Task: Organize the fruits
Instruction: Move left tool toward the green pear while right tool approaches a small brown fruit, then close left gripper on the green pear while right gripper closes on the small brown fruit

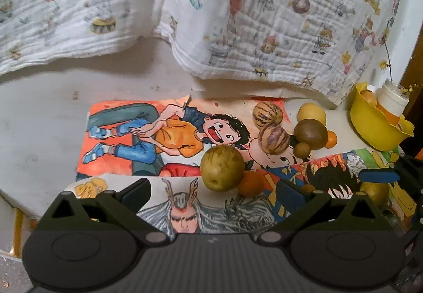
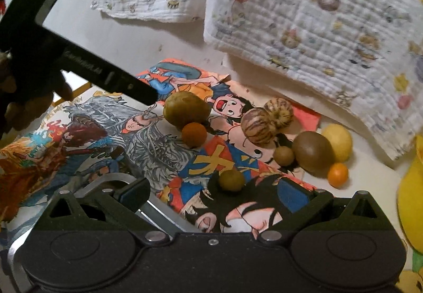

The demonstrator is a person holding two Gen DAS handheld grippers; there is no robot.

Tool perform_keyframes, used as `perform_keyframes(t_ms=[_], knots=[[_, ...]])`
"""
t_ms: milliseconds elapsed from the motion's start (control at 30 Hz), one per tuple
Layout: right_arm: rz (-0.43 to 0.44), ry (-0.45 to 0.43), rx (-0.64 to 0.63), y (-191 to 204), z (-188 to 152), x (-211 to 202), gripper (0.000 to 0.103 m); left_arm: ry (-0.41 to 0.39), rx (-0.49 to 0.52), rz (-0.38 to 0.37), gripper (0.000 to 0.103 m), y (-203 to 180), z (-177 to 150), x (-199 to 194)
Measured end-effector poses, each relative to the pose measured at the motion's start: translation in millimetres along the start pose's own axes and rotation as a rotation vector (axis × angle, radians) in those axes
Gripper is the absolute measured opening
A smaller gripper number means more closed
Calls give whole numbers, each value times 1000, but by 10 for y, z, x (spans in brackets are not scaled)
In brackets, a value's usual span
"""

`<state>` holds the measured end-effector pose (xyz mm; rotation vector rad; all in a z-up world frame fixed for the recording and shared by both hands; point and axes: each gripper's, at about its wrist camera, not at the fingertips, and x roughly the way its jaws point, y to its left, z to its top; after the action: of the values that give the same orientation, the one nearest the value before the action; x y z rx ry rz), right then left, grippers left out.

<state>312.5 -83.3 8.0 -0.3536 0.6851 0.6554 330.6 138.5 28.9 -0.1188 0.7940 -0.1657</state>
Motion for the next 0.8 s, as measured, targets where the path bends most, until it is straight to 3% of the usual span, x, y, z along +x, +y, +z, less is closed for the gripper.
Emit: perform_keyframes(t_ms=[200,467,800], knots=[[-30,40,35,-72,27,210,96,29,-11,-53,102,75,85,252],[-34,71,158,-147,25,431,83,60,-51,-89,92,135,159,536],[-49,95,262,-212,-22,583,52,93,-74,-107,69,127,197,769]])
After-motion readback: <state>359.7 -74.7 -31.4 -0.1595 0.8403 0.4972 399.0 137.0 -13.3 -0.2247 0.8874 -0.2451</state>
